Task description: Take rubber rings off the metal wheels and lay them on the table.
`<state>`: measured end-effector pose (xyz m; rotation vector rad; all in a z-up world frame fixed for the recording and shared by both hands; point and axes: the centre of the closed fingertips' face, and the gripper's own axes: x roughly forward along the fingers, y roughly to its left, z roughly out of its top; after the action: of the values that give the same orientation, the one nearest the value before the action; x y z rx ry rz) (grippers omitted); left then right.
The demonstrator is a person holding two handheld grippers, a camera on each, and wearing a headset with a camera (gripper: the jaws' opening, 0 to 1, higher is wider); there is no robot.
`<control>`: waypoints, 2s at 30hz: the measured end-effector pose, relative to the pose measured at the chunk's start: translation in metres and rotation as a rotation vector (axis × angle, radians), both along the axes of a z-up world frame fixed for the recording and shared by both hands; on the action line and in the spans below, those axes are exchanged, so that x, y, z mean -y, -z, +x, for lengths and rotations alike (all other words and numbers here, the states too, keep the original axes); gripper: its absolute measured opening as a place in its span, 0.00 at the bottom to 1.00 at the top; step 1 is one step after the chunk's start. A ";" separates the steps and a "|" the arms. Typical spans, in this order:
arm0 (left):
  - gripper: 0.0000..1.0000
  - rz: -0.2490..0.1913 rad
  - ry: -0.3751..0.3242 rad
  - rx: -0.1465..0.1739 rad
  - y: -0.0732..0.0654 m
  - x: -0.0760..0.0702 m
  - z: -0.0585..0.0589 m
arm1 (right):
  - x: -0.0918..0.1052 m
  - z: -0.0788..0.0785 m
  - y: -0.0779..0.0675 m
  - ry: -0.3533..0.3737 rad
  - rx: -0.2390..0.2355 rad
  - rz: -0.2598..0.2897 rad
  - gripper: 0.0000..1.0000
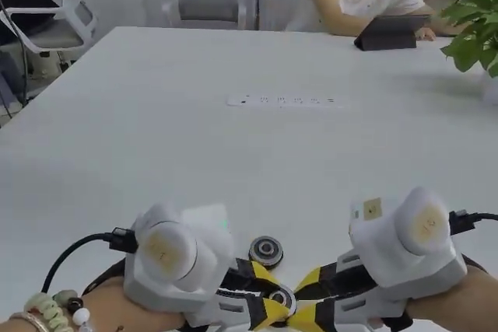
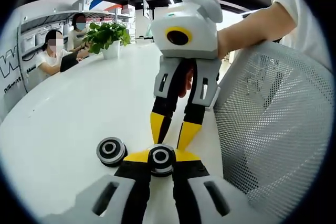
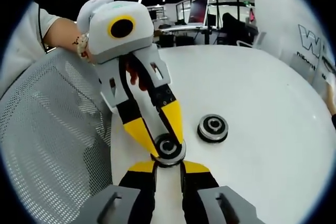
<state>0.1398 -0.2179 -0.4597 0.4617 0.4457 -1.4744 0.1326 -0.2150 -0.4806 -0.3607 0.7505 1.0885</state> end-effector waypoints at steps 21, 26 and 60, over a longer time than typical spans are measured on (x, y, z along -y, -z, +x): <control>0.08 -0.010 -0.023 0.008 0.000 -0.001 0.004 | 0.011 0.017 -0.003 0.187 -0.066 0.012 0.00; 0.08 -0.011 -0.021 0.001 0.001 -0.001 0.004 | 0.012 0.020 -0.007 0.300 -0.175 0.099 0.00; 0.07 0.039 0.037 0.032 0.002 -0.001 0.000 | 0.003 0.012 -0.019 0.434 -0.419 0.276 0.00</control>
<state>0.1400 -0.2171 -0.4618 0.5258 0.4434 -1.4938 0.1449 -0.2180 -0.4613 0.2687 0.9777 0.8427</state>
